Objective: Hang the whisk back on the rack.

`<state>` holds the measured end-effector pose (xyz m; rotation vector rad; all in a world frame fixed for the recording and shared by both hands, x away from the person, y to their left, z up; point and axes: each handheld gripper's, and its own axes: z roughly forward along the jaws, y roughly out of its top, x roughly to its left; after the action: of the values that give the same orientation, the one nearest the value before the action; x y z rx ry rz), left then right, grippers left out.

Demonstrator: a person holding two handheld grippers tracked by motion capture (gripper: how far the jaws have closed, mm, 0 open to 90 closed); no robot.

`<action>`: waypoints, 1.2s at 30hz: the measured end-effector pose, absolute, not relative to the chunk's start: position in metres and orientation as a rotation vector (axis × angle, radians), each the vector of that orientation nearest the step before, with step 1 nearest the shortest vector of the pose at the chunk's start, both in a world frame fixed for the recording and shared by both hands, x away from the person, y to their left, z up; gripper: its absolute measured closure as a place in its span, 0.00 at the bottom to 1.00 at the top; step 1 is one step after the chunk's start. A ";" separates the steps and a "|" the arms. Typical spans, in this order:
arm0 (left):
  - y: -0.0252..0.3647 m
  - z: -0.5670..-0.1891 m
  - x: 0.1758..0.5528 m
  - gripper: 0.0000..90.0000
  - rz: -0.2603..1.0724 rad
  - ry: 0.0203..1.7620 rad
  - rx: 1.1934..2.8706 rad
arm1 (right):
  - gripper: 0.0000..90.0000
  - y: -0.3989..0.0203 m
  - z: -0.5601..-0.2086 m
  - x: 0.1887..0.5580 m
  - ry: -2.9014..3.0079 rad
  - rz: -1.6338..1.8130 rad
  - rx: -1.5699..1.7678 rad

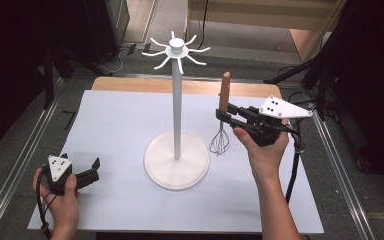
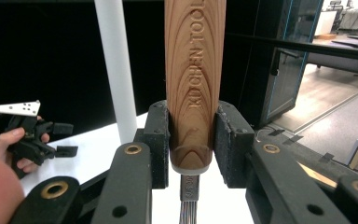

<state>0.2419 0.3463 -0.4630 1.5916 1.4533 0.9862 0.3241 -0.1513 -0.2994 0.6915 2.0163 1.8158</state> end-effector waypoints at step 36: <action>0.346 -0.463 0.242 0.00 0.986 1.456 1.592 | 0.78 -0.125 -0.256 0.290 1.914 1.917 0.645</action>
<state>0.2418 0.3463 -0.4629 1.5917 1.4560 0.9856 0.2899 -0.1252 -0.2558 0.6453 1.9138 1.9166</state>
